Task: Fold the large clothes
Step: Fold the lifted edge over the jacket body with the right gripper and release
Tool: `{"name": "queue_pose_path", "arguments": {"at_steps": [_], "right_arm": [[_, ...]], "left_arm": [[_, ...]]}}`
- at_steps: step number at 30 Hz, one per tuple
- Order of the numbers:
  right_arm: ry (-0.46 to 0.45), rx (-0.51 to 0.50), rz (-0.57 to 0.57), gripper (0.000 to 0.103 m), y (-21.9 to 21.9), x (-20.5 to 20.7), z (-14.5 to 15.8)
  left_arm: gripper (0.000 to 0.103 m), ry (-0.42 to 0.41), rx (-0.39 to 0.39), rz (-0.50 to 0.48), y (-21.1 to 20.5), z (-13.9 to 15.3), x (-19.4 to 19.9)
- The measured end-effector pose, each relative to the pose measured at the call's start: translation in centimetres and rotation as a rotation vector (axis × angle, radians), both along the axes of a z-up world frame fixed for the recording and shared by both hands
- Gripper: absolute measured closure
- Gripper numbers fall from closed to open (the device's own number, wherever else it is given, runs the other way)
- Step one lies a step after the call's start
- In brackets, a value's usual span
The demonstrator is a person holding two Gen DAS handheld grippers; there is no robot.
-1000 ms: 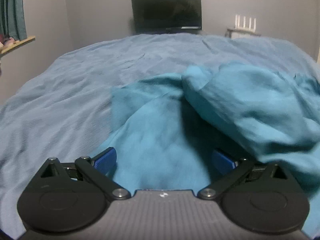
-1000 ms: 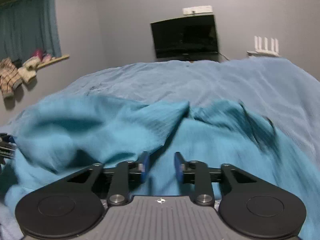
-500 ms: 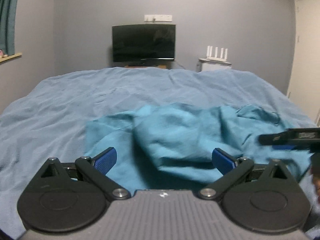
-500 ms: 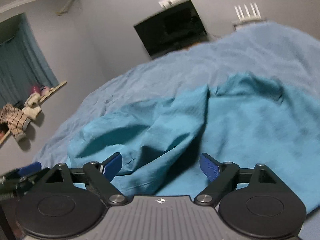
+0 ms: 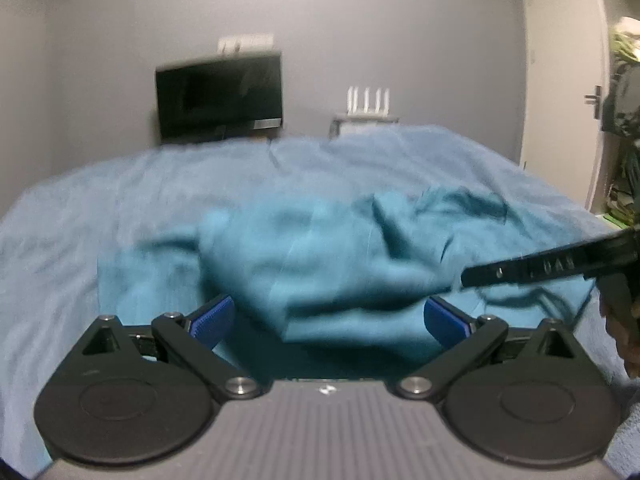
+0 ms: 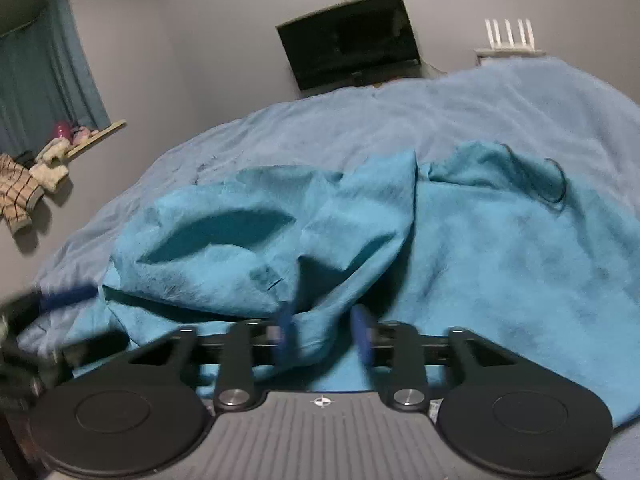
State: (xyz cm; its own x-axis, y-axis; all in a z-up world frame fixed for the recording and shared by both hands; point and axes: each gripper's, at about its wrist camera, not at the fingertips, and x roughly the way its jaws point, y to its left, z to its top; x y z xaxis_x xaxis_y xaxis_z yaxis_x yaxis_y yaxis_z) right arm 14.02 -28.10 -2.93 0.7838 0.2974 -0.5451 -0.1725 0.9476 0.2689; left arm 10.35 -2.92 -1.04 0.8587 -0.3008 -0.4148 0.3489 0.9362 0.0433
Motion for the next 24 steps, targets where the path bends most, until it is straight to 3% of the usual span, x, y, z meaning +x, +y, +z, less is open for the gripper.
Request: {"name": "queue_pose_path", "arguments": {"at_steps": [1, 4, 9, 12, 18, 21, 24], "right_arm": [[-0.047, -0.030, -0.017, 0.046, 0.1, -0.5, 0.3], [-0.167, -0.108, -0.043, 0.047, 0.8, -0.6, 1.7], [-0.216, -0.150, 0.048, 0.065, 2.5, 2.2, 3.0], [-0.170, -0.198, 0.099, 0.067, 3.8, 4.6, 2.2], [-0.018, -0.261, 0.098, 0.069, 4.6, 7.2, -2.3], [-0.023, -0.264, 0.094, 0.068, 4.8, 6.3, -3.8], [-0.113, -0.263, 0.104, 0.058, 5.0, 4.0, -2.8]], "left_arm": [[0.001, -0.033, 0.012, -0.005, -0.3, 0.4, 0.2], [0.004, -0.087, 0.031, -0.031, -0.9, 1.2, 1.0], [0.017, -0.101, 0.008, -0.075, -1.5, 1.3, 3.1], [0.034, 0.003, 0.010, -0.073, -1.4, 0.2, 5.3], [0.036, 0.276, -0.013, -0.061, 0.2, -5.4, 8.8], [0.036, 0.298, -0.031, -0.053, 0.5, -6.9, 9.3], [0.036, 0.269, 0.029, -0.055, -0.5, -6.8, 9.0]]}}
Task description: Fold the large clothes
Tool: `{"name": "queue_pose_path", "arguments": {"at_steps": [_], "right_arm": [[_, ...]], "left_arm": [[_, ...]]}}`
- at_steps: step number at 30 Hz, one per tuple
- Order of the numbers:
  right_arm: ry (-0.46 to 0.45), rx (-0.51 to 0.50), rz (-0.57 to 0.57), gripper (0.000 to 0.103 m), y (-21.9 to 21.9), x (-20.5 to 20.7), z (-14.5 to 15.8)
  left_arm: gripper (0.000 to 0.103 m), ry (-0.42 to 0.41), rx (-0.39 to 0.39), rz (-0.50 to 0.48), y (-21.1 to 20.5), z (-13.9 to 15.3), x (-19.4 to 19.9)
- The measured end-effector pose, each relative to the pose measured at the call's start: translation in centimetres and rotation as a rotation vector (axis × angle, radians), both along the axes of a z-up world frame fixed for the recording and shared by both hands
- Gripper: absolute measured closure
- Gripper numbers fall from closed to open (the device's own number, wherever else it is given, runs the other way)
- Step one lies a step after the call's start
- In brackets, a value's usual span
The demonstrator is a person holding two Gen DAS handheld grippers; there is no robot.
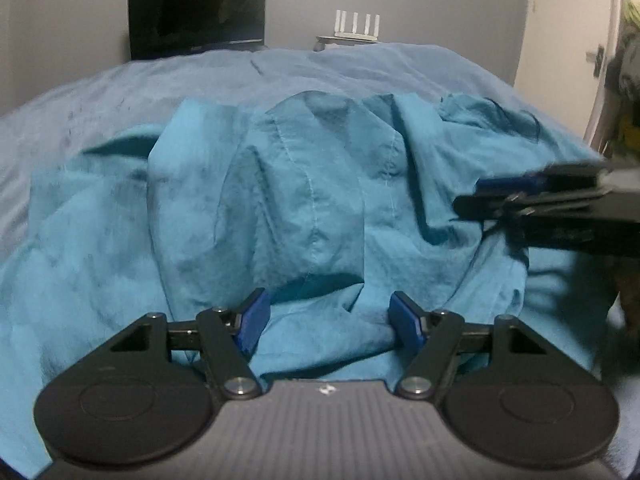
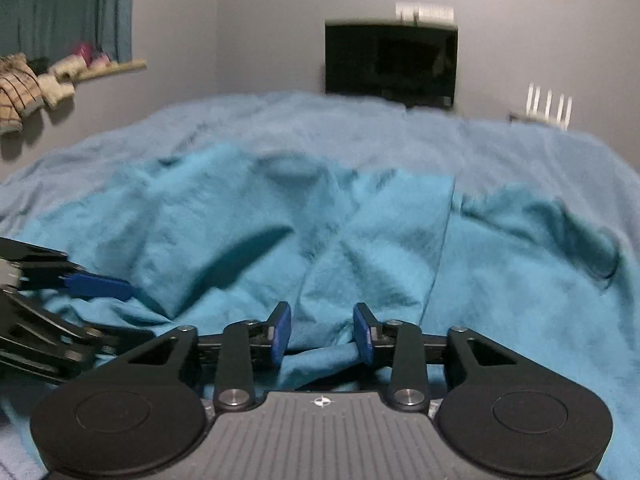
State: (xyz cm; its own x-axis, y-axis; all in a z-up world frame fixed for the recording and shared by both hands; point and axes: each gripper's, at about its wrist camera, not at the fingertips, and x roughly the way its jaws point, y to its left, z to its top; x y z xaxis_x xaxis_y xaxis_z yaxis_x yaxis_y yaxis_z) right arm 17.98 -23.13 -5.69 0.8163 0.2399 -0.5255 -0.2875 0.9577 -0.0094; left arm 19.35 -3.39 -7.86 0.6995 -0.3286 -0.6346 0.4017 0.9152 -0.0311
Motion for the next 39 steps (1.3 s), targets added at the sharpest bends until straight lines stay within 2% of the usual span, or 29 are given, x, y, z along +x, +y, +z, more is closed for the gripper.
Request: {"name": "queue_pose_path", "arguments": {"at_steps": [2, 5, 7, 9, 13, 16, 19, 20, 21, 24, 26, 28, 31, 36, 39], "right_arm": [[-0.030, 0.021, 0.065, 0.054, 0.0, -1.5, 0.6], [0.026, -0.038, 0.113, 0.053, 0.4, -2.0, 0.7], [0.044, -0.075, 0.116, 0.053, 0.3, -2.4, 0.1], [0.056, -0.068, 0.105, 0.053, -0.1, -3.0, -0.4], [0.045, -0.105, 0.083, 0.051, 0.2, -3.7, -0.9], [0.035, -0.133, 0.056, 0.049, 0.3, -4.4, -1.2], [-0.047, -0.078, 0.022, 0.044, 0.0, -6.5, 0.1], [-0.061, -0.059, 0.032, 0.036, -0.2, -7.5, 0.5], [-0.053, -0.055, 0.036, 0.032, -0.3, -7.8, 0.5], [0.059, -0.056, 0.019, 0.031, -0.4, -8.1, -0.4], [0.050, -0.007, -0.004, 0.030, -1.2, -8.7, 0.1], [0.025, 0.006, -0.029, 0.030, -1.7, -9.8, 1.0], [-0.019, 0.048, -0.037, 0.019, -3.1, -12.3, 2.6], [-0.017, 0.089, -0.092, 0.018, -5.5, -15.3, 3.5], [-0.020, 0.054, -0.133, 0.018, -5.8, -16.0, 3.2]], "left_arm": [[0.036, -0.004, -0.001, 0.002, -0.1, -0.2, -0.1], [0.036, -0.005, -0.010, 0.007, -0.1, -0.4, -0.4], [0.034, -0.017, -0.004, 0.000, -0.2, -0.6, -0.5], [0.031, -0.033, 0.011, -0.003, -0.4, -0.7, -0.9], [0.016, -0.044, 0.042, 0.020, 0.0, -0.5, -2.3], [0.016, -0.049, 0.032, 0.063, 0.5, 0.0, -3.6], [0.015, -0.061, 0.030, 0.095, 0.5, 1.4, -5.4], [0.014, -0.059, 0.033, 0.094, 0.7, 1.7, -6.2], [0.014, -0.050, 0.037, 0.093, 0.6, 1.9, -6.8], [0.014, -0.027, 0.080, 0.085, -0.4, 1.6, -8.5], [0.014, -0.018, 0.150, 0.063, -1.5, 1.2, -9.7], [0.014, -0.075, 0.188, 0.054, -2.3, 1.8, -11.4], [0.011, -0.098, 0.163, 0.021, -2.9, 2.9, -13.5], [0.011, -0.128, 0.178, -0.026, -4.6, 3.6, -16.1], [0.011, -0.151, 0.215, -0.043, -5.5, 3.5, -16.8]]}}
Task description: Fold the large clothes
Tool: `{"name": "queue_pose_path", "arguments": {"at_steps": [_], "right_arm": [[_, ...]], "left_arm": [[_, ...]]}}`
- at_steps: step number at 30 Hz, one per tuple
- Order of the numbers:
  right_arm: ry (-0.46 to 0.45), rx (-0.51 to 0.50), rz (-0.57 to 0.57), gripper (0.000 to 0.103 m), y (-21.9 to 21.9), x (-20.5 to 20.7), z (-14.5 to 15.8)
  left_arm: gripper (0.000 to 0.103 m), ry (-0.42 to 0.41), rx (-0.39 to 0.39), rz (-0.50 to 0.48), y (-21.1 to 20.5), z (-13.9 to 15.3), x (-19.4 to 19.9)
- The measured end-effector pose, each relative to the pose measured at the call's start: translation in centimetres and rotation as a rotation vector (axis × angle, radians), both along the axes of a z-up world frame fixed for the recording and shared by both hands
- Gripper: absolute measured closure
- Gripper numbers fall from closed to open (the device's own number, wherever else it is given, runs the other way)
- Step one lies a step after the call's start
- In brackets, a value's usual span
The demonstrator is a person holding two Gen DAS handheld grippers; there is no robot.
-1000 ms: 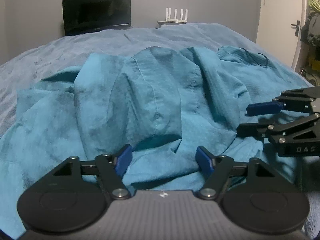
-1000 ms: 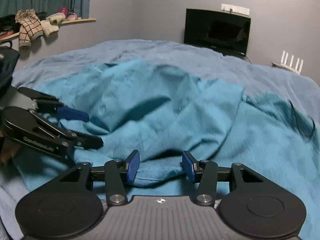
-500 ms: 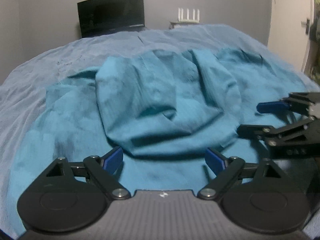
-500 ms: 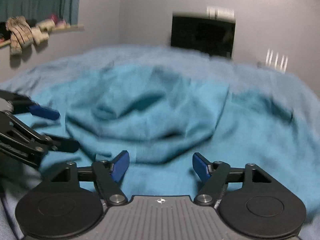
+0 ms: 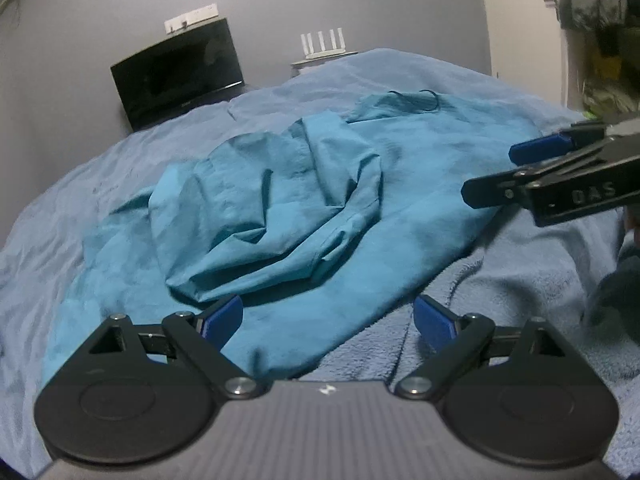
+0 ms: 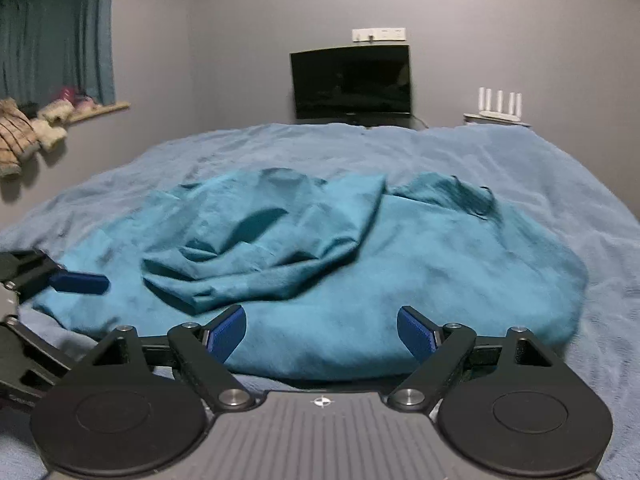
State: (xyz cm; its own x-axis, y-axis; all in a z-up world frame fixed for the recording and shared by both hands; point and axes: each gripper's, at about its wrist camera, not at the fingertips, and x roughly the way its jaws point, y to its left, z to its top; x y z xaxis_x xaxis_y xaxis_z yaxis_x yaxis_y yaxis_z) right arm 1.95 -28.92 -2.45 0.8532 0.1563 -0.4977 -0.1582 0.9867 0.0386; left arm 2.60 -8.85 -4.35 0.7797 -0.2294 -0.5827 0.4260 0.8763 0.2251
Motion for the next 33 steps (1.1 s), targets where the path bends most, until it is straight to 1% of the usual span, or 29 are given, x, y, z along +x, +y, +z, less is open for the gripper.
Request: {"name": "queue_pose_path", "arguments": {"at_steps": [3, 5, 7, 8, 9, 10, 11, 12, 14, 16, 17, 19, 21, 23, 25, 26, 27, 28, 29, 30, 31, 32, 33], "right_arm": [[-0.024, -0.019, -0.047, 0.020, -0.2, 0.8, -0.4], [-0.033, -0.041, -0.067, 0.020, -0.4, 1.9, -1.2], [0.028, -0.067, -0.098, 0.021, -0.7, 3.3, -2.5], [0.081, -0.067, -0.108, 0.021, -1.0, 3.9, -3.5], [0.108, -0.069, -0.110, 0.021, -1.1, 4.2, -4.2], [0.118, -0.076, -0.108, 0.021, -1.1, 4.2, -4.5], [0.128, -0.092, -0.105, 0.021, -0.9, 4.3, -4.8], [0.132, -0.103, -0.103, 0.021, -0.8, 4.4, -4.9], [0.145, -0.103, -0.102, 0.021, -0.9, 4.7, -5.2], [0.160, -0.094, -0.105, 0.020, -1.0, 5.0, -5.4], [0.161, -0.089, -0.111, 0.017, -1.1, 5.0, -5.4], [0.129, -0.058, -0.130, 0.023, -1.4, 4.3, -4.7], [0.042, -0.026, -0.217, 0.024, -2.7, 3.3, -3.3], [0.017, -0.010, -0.293, 0.024, -4.1, 3.3, -2.7], [0.033, 0.001, -0.372, 0.024, -5.6, 4.0, -2.7], [0.064, 0.017, -0.414, 0.022, -6.5, 4.4, -3.1], [0.106, 0.047, -0.441, 0.018, -7.3, 4.9, -3.7], [0.140, 0.089, -0.454, 0.012, -8.2, 5.2, -4.2], [0.170, 0.154, -0.466, 0.011, -9.1, 5.4, -4.8], [0.170, 0.216, -0.470, 0.012, -9.9, 5.2, -4.8], [0.151, 0.259, -0.481, 0.014, -10.3, 4.8, -4.6], [0.126, 0.286, -0.498, 0.017, -10.7, 4.3, -4.2], [0.106, 0.311, -0.514, 0.017, -11.0, 3.8, -3.9]], "left_arm": [[0.011, -0.004, 0.037, 0.042, -0.4, -0.9, 0.8], [0.011, 0.005, 0.041, 0.084, 0.0, -1.4, 1.4], [0.011, 0.016, 0.020, 0.128, 0.6, -1.6, 2.0], [0.011, 0.027, 0.005, 0.151, 1.0, -1.7, 2.4], [0.011, 0.045, -0.012, 0.171, 1.5, -1.9, 2.8], [0.010, 0.067, -0.028, 0.186, 1.9, -2.1, 3.1], [0.007, 0.084, -0.040, 0.199, 2.3, -2.4, 3.4], [0.006, 0.089, -0.048, 0.207, 2.6, -2.5, 3.6], [0.004, 0.094, -0.045, 0.224, 2.8, -2.7, 3.9], [0.003, 0.111, -0.035, 0.222, 2.9, -3.0, 4.0], [0.003, 0.115, -0.029, 0.222, 2.9, -3.1, 4.1], [0.002, 0.117, -0.029, 0.223, 2.9, -3.1, 4.0], [0.002, 0.119, -0.036, 0.224, 3.1, -3.1, 3.9], [0.002, 0.118, -0.034, 0.223, 3.0, -3.1, 3.9], [0.001, 0.117, -0.031, 0.224, 2.9, -3.1, 3.9], [0.001, 0.118, -0.031, 0.223, 2.9, -3.1, 3.9], [0.001, 0.118, -0.031, 0.222, 2.9, -3.1, 3.8], [0.001, 0.118, -0.032, 0.222, 2.9, -3.1, 3.8], [0.001, 0.119, -0.032, 0.222, 2.9, -3.1, 3.8], [0.001, 0.118, -0.032, 0.223, 2.9, -3.1, 3.8], [0.001, 0.119, -0.032, 0.223, 2.9, -3.1, 3.8], [0.001, 0.120, -0.034, 0.223, 2.9, -3.1, 3.8], [0.001, 0.121, -0.034, 0.223, 2.9, -3.1, 3.8]]}}
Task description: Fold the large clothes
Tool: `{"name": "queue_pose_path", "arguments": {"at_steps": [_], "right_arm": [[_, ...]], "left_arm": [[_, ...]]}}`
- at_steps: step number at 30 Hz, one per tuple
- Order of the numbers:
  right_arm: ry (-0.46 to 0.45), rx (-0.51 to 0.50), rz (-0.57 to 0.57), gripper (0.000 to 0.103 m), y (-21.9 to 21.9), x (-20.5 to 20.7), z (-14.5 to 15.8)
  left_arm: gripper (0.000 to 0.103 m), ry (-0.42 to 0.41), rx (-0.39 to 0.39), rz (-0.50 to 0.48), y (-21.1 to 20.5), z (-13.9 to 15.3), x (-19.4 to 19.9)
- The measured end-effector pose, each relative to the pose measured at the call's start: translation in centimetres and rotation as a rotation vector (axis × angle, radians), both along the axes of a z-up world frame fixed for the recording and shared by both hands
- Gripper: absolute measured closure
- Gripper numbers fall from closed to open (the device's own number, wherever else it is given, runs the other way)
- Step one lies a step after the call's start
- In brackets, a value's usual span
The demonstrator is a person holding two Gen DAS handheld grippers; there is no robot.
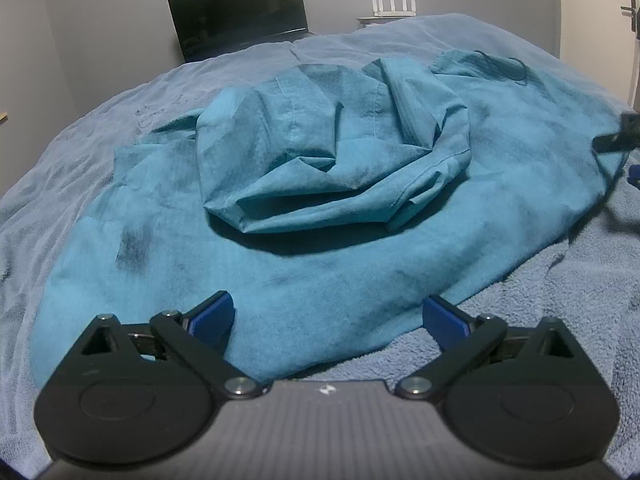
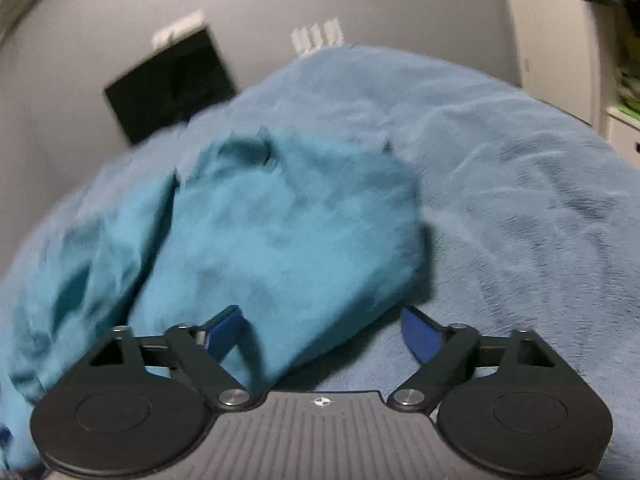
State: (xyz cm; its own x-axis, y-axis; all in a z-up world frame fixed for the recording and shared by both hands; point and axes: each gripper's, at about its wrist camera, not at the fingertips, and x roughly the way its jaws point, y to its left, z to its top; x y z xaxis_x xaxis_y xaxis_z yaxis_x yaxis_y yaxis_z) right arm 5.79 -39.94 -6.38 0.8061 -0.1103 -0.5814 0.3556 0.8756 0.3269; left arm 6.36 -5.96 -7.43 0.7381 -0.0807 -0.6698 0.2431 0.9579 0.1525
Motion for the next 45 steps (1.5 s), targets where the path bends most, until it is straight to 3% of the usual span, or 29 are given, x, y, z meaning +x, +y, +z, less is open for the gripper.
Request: {"name": "queue_pose_path", "arguments": {"at_steps": [5, 8, 13, 16, 19, 22, 24, 26, 29, 32, 34, 39, 45], "right_arm": [[-0.106, 0.278, -0.036, 0.023, -3.1, -1.4, -0.4], [-0.090, 0.409, -0.013, 0.031, -3.7, -1.2, -1.7], [-0.082, 0.580, 0.005, 0.033, -4.1, 0.1, -3.6], [-0.070, 0.625, 0.008, 0.032, -4.4, 1.9, -4.7], [-0.097, 0.598, 0.010, 0.039, -4.2, 3.3, -4.5], [-0.241, 0.518, 0.088, 0.039, -3.0, 3.4, -1.9], [-0.283, 0.487, 0.143, 0.038, -2.4, 4.0, -0.9], [-0.237, 0.502, 0.137, 0.032, -2.4, 5.4, -1.5], [-0.130, 0.567, 0.078, 0.032, -2.8, 7.2, -3.9], [-0.158, 0.622, 0.057, 0.033, -3.1, 8.0, -4.7], [-0.180, 0.627, 0.060, 0.036, -3.0, 8.2, -4.4], [-0.186, 0.607, 0.065, 0.038, -2.5, 9.2, -4.2], [-0.199, 0.530, 0.089, 0.046, -2.5, 8.5, -4.1]], "left_arm": [[0.001, 0.002, 0.002, -0.003, 0.1, 0.0, 0.2], [0.001, 0.001, 0.003, -0.004, 0.1, 0.0, 0.2], [0.001, 0.001, 0.004, -0.004, 0.0, 0.0, 0.2], [0.001, 0.001, 0.003, -0.004, 0.0, 0.0, 0.2], [0.001, 0.002, 0.000, -0.003, 0.0, 0.0, 0.2], [0.001, -0.001, 0.004, -0.005, 0.0, 0.0, 0.2], [0.001, -0.004, 0.007, -0.007, -0.2, 0.0, 0.3], [0.001, -0.019, 0.004, -0.018, -0.3, 0.3, 0.2], [0.001, -0.090, -0.011, -0.064, -0.7, 1.2, -0.3], [0.001, -0.210, -0.020, -0.121, -1.7, 2.8, -0.8], [0.001, -0.250, -0.031, -0.095, -2.5, 3.8, 0.2], [0.001, -0.209, -0.065, 0.050, -2.9, 3.6, 4.7], [0.003, -0.135, 0.074, -0.037, -5.4, -0.6, 6.3]]}}
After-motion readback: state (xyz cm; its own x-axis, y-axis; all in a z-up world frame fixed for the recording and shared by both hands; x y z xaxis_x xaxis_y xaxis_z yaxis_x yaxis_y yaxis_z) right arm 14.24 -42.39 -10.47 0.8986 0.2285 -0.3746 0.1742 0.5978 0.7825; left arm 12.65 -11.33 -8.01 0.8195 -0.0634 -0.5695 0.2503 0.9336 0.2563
